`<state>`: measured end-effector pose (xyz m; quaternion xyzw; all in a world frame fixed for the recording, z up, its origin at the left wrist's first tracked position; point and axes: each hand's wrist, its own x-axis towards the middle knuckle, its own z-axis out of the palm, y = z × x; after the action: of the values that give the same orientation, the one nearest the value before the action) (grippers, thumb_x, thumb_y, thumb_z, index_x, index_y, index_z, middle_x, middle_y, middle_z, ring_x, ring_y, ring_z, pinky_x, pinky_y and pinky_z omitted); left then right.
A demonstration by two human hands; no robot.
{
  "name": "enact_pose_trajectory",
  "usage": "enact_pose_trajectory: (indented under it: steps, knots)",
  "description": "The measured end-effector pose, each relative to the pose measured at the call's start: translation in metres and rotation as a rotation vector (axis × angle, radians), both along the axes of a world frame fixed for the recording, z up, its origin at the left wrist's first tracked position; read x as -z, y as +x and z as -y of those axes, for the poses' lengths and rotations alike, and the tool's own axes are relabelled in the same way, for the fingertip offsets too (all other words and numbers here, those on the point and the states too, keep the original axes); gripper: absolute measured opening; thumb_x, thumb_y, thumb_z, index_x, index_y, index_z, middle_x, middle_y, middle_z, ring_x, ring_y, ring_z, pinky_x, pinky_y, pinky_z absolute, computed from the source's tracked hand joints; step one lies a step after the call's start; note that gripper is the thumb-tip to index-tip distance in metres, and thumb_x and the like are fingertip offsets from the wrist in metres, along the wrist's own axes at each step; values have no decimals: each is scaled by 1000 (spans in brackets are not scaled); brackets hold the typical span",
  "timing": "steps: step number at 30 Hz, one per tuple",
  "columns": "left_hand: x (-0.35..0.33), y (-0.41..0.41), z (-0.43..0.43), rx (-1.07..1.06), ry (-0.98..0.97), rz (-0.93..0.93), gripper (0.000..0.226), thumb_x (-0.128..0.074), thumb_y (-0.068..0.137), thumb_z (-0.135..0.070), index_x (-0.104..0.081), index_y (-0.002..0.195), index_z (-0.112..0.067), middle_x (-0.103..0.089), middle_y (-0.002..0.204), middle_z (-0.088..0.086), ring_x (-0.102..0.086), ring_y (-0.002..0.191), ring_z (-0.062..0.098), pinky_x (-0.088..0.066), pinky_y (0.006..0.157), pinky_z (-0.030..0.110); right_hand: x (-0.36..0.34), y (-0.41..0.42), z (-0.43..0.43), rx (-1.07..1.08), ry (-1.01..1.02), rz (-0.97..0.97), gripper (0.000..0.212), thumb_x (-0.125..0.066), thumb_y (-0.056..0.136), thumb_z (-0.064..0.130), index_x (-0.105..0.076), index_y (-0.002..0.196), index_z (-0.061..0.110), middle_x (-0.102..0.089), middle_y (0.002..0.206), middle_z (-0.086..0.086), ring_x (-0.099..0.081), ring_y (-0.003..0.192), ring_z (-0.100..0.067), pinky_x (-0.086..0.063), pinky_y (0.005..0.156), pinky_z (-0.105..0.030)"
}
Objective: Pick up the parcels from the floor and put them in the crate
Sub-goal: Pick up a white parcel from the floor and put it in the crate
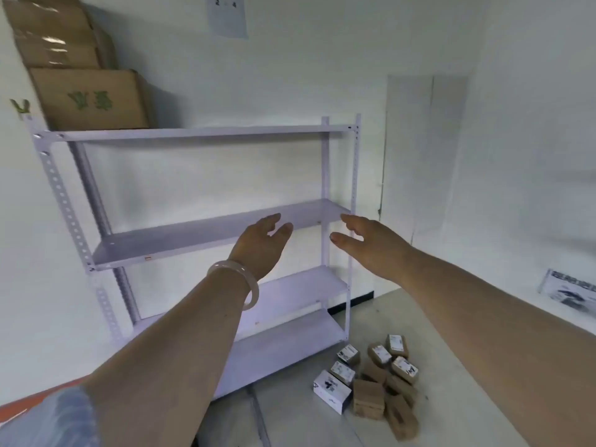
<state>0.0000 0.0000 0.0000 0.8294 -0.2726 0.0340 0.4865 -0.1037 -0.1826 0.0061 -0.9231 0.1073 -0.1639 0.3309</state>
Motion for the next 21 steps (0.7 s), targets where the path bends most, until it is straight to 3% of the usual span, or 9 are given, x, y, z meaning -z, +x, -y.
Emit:
enact_pose_trajectory:
  steps: [5, 11, 14, 21]
  knots:
    - [11, 12, 92, 68, 28, 0, 51, -44, 95, -47, -40, 143, -28, -47, 144, -1, -43, 132, 18, -27, 97, 23, 9, 6, 82, 74, 1, 13, 67, -47, 91, 56, -29, 150, 29, -36, 154, 1, -38, 138, -15, -28, 99, -22]
    - [56, 33, 198, 78, 64, -105, 50, -40, 96, -47, -37, 144, -29, -45, 145, -3, -45, 127, 16, -29, 92, 24, 49, 29, 192, 85, 12, -81, 66, -46, 91, 58, -29, 149, 30, -35, 154, 3, -36, 139, -14, -30, 107, -28]
    - [90, 46, 231, 54, 100, -168, 51, -41, 96, -47, -37, 143, -29, -45, 145, -4, -46, 127, 16, -29, 92, 24, 73, 48, 233, 64, 52, -128, 66, -45, 92, 57, -30, 150, 29, -35, 154, 3, -37, 138, -15, -34, 97, -25]
    - [186, 99, 261, -42, 238, -363, 50, -37, 98, -44, -35, 145, -26, -40, 149, -2, -37, 136, 19, -24, 99, 23, 163, 118, 274, -24, 140, -272, 67, -48, 91, 55, -31, 149, 26, -36, 154, 2, -37, 138, -16, -29, 106, -27]
